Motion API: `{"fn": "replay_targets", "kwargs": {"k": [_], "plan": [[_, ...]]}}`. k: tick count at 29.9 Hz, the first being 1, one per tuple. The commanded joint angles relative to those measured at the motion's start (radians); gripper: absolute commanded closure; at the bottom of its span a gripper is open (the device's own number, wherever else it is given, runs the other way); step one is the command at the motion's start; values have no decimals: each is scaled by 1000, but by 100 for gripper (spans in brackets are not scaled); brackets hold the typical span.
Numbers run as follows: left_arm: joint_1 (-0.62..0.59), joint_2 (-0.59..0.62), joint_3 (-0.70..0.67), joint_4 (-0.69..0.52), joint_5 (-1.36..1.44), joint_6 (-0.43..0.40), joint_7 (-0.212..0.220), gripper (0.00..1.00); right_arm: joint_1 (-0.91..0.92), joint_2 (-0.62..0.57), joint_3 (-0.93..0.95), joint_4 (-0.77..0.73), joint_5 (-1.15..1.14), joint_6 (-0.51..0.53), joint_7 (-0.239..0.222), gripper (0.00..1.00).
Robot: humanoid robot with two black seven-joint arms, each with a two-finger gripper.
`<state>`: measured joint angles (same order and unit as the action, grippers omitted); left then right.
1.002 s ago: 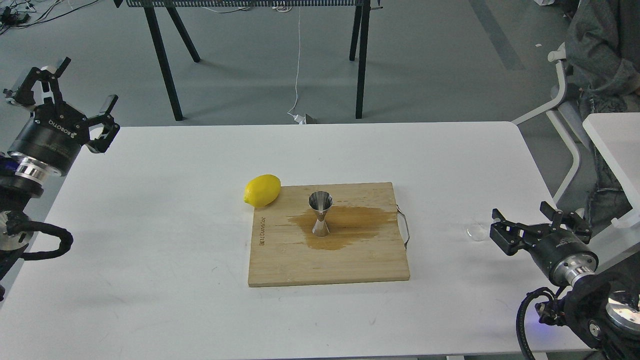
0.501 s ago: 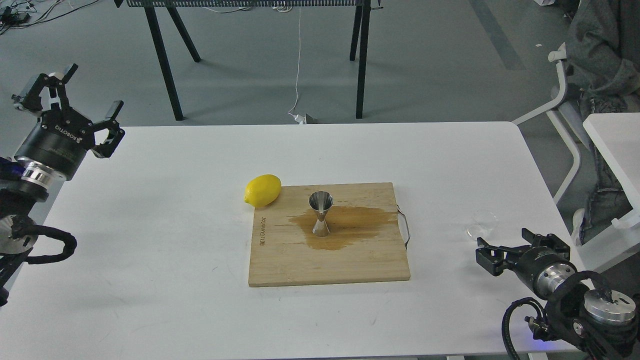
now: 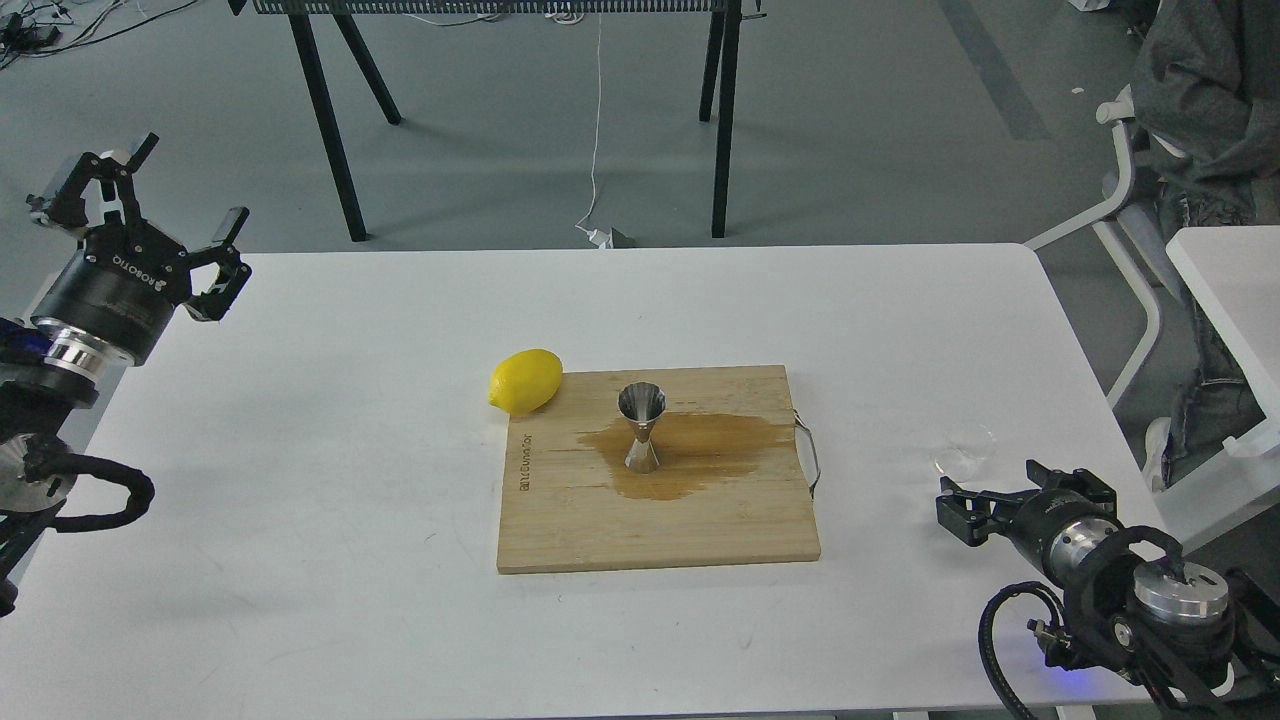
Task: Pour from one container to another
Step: 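Move the right gripper toward the small clear glass near the board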
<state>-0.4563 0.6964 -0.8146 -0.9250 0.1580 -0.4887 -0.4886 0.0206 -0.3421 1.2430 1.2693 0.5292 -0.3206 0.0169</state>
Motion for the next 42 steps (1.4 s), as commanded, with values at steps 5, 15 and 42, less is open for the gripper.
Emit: {"fn": "replay_targets", "kwargs": {"k": [5,15,42], "plan": [[10,0,0,0,1,0,0,6,38,17,-20,-57,-2,11,1,1],[24,0,0,2,3,0,0,6,58,49,-27,-96,-28,26,1,1],[30,0,0,26,3,0,0,5,157,98,-28,-206,-80,26,0,2]]}}
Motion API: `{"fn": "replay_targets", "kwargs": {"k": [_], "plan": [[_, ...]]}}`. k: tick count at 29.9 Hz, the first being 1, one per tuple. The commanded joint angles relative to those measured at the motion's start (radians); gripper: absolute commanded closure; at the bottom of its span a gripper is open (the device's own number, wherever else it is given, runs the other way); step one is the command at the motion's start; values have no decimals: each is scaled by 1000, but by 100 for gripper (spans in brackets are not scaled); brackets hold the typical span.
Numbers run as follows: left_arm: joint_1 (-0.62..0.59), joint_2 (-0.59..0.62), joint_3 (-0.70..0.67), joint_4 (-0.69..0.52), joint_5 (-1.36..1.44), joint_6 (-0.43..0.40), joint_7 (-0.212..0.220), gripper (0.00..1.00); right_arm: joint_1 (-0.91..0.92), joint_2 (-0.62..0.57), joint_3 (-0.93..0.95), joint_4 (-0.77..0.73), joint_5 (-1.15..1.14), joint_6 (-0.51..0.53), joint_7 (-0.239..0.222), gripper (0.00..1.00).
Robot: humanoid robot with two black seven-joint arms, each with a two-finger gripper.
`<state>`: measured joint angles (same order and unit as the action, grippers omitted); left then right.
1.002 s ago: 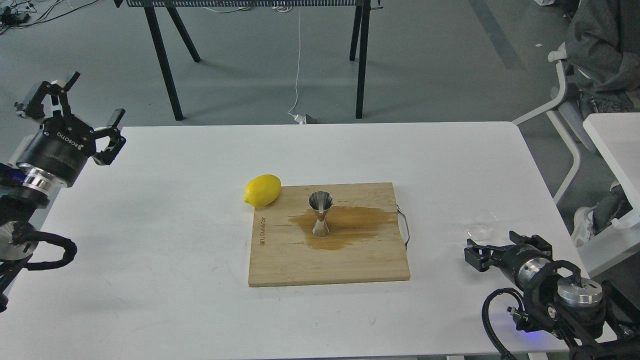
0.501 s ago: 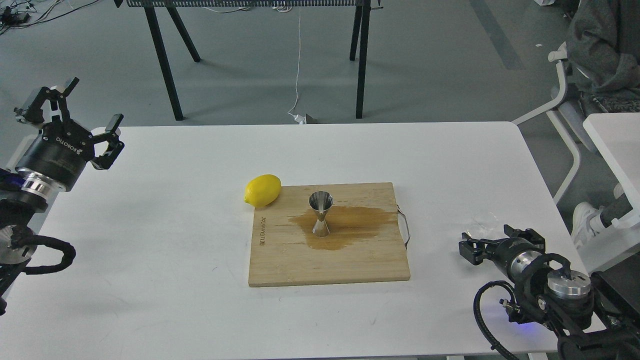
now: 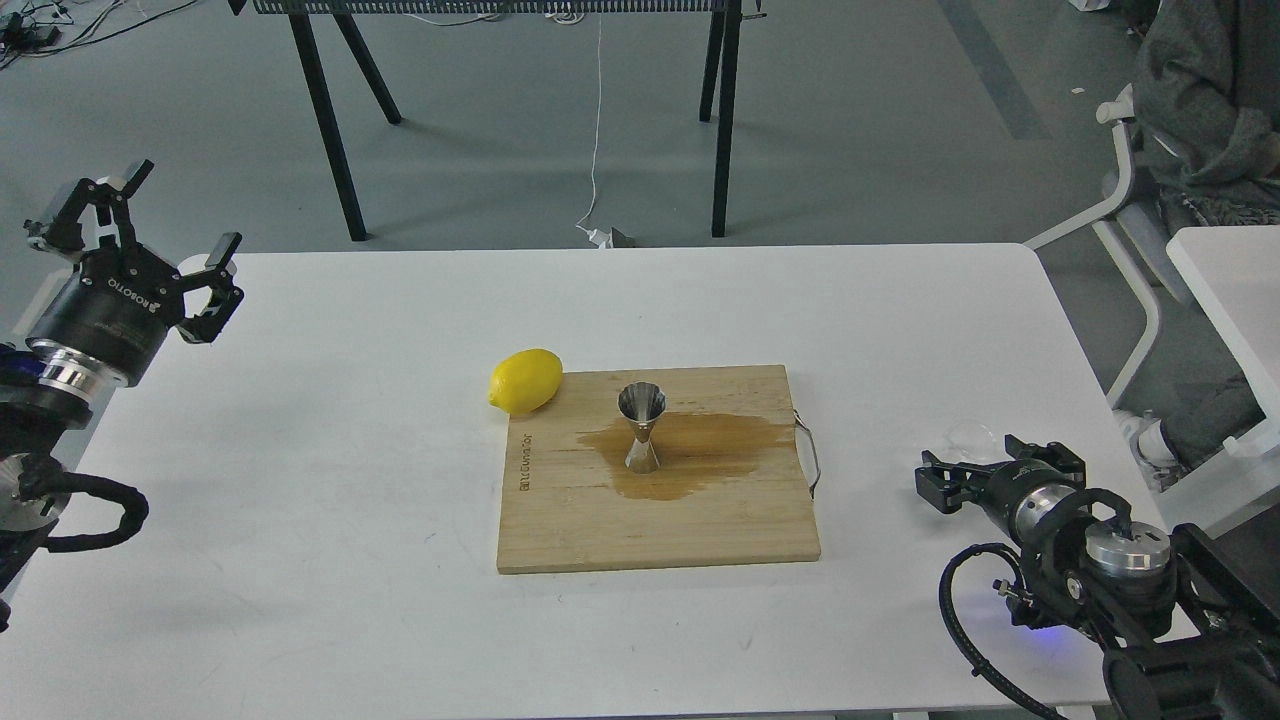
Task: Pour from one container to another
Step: 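Move the right gripper toward the small clear glass near the board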
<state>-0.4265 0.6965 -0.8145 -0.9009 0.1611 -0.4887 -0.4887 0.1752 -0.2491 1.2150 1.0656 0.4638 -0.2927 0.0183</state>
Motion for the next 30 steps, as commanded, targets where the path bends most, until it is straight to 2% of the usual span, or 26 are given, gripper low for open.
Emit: {"fn": "replay_targets", "kwargs": {"k": [1,4,16,30], "plan": [[0,0,0,7,0,0,0,5,3,7,0,-3,-14,-2,-1,3],[0,-2,0,11,0,0,0,5,3,8,-2,-3,-16,-2,-1,6],[0,-2,0,14,0,0,0,5,3,8,-34,-3,-17,-2,2,28],[2,-2,0,30,0,0,0,5,3,7,-34,-3,-39,17,0,43]]}}
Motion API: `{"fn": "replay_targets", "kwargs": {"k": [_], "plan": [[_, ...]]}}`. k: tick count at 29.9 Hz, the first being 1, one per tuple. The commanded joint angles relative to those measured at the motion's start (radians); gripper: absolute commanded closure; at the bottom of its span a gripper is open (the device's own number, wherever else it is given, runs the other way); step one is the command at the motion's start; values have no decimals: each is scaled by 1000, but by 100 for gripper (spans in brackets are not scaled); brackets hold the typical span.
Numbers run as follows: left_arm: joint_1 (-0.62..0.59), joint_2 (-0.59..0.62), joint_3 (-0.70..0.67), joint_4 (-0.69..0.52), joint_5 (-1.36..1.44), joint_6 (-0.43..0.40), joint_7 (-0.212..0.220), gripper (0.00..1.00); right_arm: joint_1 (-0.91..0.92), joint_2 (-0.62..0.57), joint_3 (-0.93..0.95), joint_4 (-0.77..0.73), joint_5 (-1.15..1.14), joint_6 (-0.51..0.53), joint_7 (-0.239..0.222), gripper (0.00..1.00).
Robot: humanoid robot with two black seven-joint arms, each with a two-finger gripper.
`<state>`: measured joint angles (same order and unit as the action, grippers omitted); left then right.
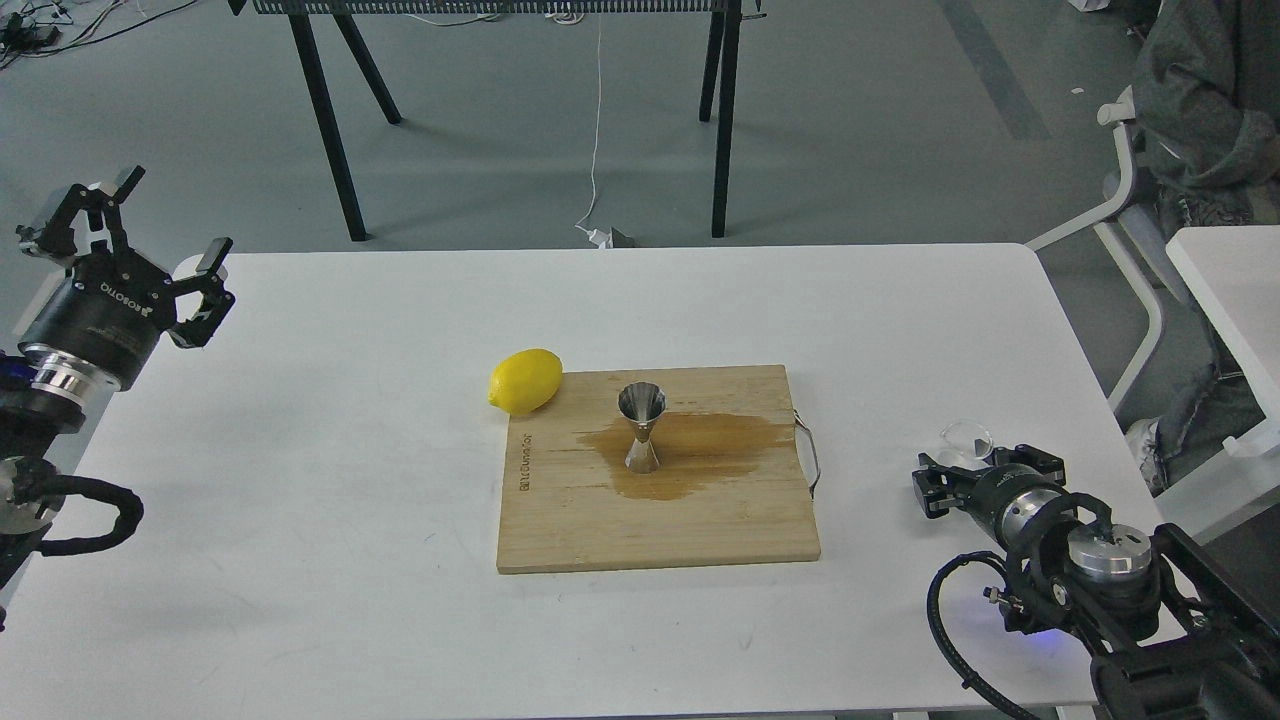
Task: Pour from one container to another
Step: 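Move the right gripper toward the small clear glass near the board, then grasp the clear glass with the right gripper and lift it over the jigger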
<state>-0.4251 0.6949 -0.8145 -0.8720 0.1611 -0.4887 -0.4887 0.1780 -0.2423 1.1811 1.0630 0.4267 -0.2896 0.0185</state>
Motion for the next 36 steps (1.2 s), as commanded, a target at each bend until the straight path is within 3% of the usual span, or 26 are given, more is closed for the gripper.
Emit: {"fn": "replay_targets", "kwargs": {"k": [1,10,20,27,36], "plan": [[0,0,0,1,0,0,0,5,0,0,0,0,-2,18,0,45],[0,0,0,16,0,0,0,5,0,1,-1,2,-17,24,0,56],[3,-2,0,28,0,0,0,4,-3,0,-5,18,-25,26,1,58],[3,-17,0,28,0,0,0,4,21,-8,-34,158,-83,10,0,59],[3,-23,0,28,0,0,0,4,152,-12,-107,302,-327,-14,-32,59]]}}
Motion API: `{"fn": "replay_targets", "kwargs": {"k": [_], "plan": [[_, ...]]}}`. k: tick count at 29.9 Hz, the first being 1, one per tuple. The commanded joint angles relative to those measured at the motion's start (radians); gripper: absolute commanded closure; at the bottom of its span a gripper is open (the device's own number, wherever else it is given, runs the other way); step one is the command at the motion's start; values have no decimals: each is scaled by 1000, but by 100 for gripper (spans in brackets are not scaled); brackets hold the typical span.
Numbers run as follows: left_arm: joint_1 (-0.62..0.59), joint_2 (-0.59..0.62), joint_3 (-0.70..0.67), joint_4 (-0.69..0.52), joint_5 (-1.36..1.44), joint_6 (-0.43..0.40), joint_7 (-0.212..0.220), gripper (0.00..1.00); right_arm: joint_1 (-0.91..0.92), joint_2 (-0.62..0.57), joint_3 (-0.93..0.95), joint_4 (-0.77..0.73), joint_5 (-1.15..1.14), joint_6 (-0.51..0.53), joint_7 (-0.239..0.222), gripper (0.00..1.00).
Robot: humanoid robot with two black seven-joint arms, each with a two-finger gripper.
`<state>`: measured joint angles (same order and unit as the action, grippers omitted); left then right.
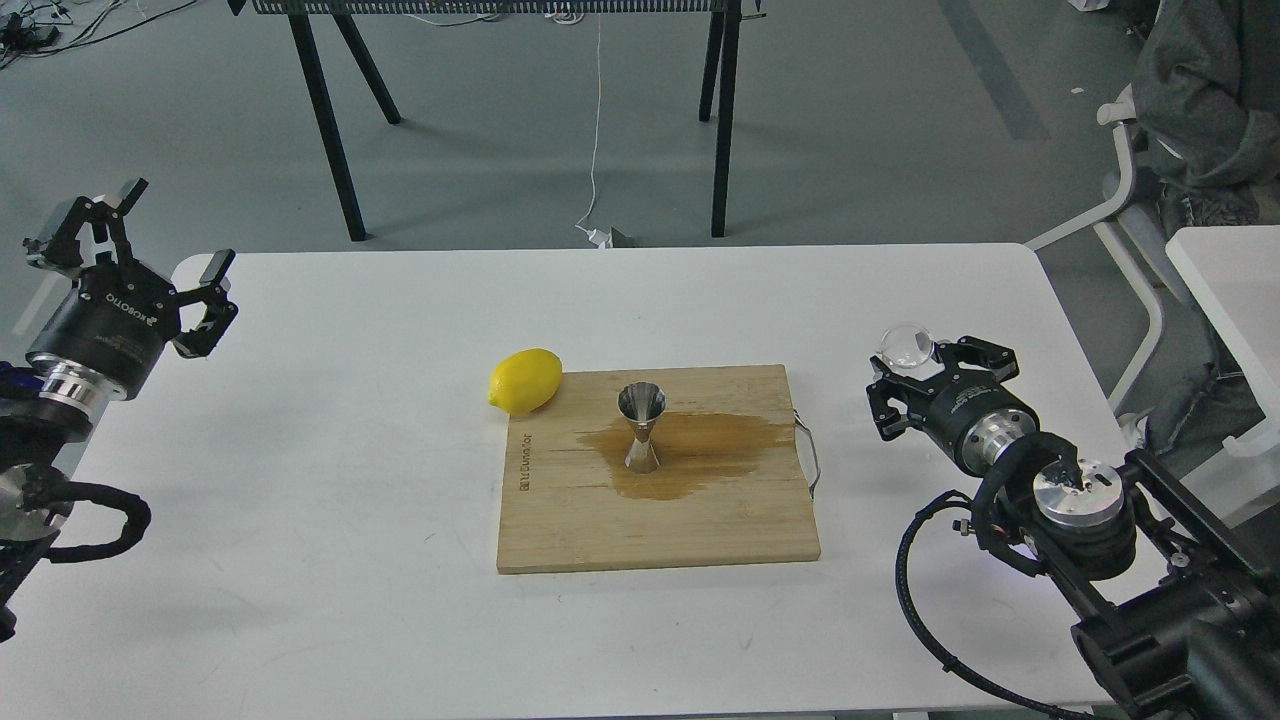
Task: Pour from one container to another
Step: 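Grasp the clear glass with the right gripper and lift it over the jigger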
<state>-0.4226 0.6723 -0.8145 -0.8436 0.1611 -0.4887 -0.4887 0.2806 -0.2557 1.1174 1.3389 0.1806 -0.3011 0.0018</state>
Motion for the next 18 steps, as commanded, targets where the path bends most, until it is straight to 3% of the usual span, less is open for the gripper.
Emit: {"fn": "replay_targets", "kwargs": {"k": [1,18], "plan": [[1,0,0,0,0,0,0,4,69,1,-59,31,-105,-3,-17,59],[1,0,2,0,0,0,0,3,337,13,-436,33,-260,5,-17,60]]}}
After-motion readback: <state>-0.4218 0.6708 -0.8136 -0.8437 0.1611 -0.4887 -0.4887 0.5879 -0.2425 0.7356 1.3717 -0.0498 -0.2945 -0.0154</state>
